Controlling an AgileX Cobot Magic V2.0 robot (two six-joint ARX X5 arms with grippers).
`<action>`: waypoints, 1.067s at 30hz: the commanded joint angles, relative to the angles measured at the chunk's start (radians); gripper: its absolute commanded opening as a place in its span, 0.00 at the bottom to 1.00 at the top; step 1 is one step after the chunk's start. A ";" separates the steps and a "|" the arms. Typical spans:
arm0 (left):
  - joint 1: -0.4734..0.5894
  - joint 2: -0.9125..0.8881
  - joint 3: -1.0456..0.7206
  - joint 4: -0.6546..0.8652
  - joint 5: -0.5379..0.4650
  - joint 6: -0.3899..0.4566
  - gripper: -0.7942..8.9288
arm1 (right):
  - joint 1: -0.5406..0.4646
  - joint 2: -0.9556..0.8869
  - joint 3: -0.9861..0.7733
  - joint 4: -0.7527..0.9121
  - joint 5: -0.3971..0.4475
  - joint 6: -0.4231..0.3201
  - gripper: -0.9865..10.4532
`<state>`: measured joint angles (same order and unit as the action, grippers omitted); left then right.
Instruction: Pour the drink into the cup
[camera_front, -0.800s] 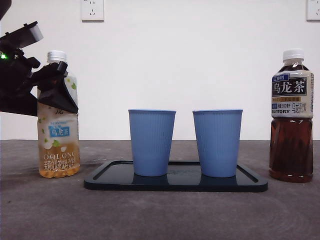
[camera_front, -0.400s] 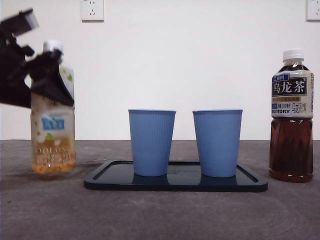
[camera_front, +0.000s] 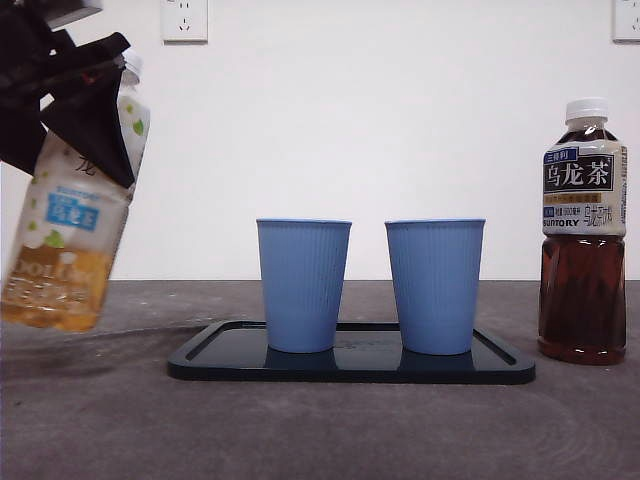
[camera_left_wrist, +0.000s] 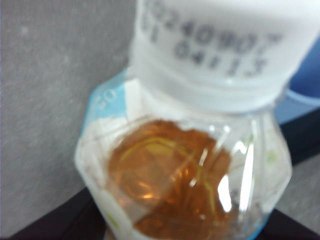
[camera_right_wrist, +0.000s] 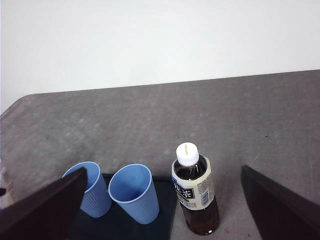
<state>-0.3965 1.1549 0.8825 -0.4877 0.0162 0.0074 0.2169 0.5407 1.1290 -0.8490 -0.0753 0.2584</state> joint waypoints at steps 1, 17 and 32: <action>-0.044 0.029 0.104 -0.051 -0.080 0.062 0.26 | 0.004 0.006 0.018 0.011 0.003 -0.010 0.52; -0.274 0.365 0.440 -0.432 -0.569 0.216 0.26 | 0.004 0.006 0.017 0.010 -0.002 -0.008 0.52; -0.420 0.520 0.505 -0.432 -0.922 0.367 0.26 | 0.004 0.006 0.016 0.005 -0.003 -0.008 0.52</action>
<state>-0.8017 1.6604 1.3525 -0.9283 -0.8623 0.3317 0.2169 0.5407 1.1290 -0.8490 -0.0772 0.2584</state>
